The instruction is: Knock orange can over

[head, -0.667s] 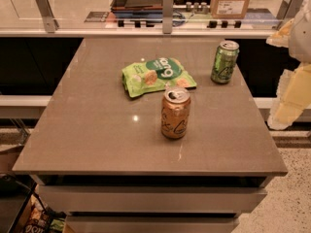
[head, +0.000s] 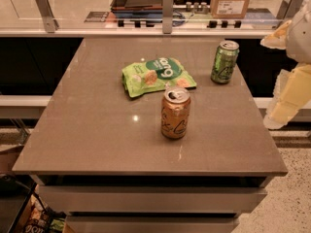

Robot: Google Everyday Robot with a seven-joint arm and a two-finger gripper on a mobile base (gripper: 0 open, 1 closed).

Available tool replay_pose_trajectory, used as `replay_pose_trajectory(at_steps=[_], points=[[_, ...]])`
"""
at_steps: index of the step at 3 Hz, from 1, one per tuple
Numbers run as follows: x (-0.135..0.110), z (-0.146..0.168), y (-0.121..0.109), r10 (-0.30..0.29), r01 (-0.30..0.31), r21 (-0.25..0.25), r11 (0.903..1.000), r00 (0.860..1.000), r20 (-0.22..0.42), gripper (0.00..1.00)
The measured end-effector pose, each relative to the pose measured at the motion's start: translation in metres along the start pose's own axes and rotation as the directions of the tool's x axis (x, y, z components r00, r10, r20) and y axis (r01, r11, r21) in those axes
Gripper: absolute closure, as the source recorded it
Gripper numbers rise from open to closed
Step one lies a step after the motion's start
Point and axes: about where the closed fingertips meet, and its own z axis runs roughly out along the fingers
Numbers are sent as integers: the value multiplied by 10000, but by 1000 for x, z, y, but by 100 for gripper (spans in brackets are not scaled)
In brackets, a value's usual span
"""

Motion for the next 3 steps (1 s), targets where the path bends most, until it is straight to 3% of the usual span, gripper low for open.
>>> replay_pose_trajectory(at_steps=[1,2,3], points=[[-15,19,2,-186,274,-561,9980,9885,1503,0],[-33,40,10,-190,526,-993,9937,9494,3135,0],[-51,56,23,-29,539,-1067,9928,9031,4294,0]])
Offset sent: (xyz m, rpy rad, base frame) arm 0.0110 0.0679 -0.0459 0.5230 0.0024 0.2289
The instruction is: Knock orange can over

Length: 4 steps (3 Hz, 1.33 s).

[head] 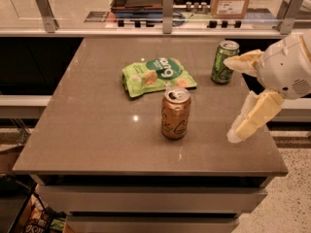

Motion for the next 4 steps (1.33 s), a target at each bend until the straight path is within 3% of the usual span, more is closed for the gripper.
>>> replay_pose_trajectory(at_steps=[1,2,3,4], points=[[-11,18,9,-27,28,-11,10000,9969,792,0],[-11,18,9,-28,29,-11,10000,9969,791,0],[-10,34,-1,-6,31,-160,9999,9881,1538,0],[-5,64,-15,173,-79,-348,9994,9605,2778,0]])
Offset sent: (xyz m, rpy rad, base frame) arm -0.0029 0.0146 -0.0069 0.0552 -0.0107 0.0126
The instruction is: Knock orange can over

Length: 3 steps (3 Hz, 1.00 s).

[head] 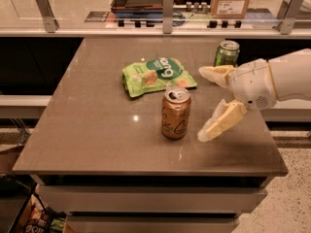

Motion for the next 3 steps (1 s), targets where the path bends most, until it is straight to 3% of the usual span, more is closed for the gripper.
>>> replay_pose_trajectory(at_steps=[1,3], points=[[11,21,-9,202,-193,-90,9998,9939,1086,0],[30,50,-6,641,-652,-41,9979,9666,2483,0]])
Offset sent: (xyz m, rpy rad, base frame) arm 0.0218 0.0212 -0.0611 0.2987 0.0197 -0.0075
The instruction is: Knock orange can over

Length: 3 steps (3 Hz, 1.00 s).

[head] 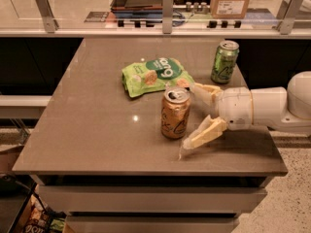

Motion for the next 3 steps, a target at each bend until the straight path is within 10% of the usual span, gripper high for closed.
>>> replay_pose_trajectory(at_steps=[3], points=[[3,-5,3,-17,-23,238,9997,9862,1655,0]])
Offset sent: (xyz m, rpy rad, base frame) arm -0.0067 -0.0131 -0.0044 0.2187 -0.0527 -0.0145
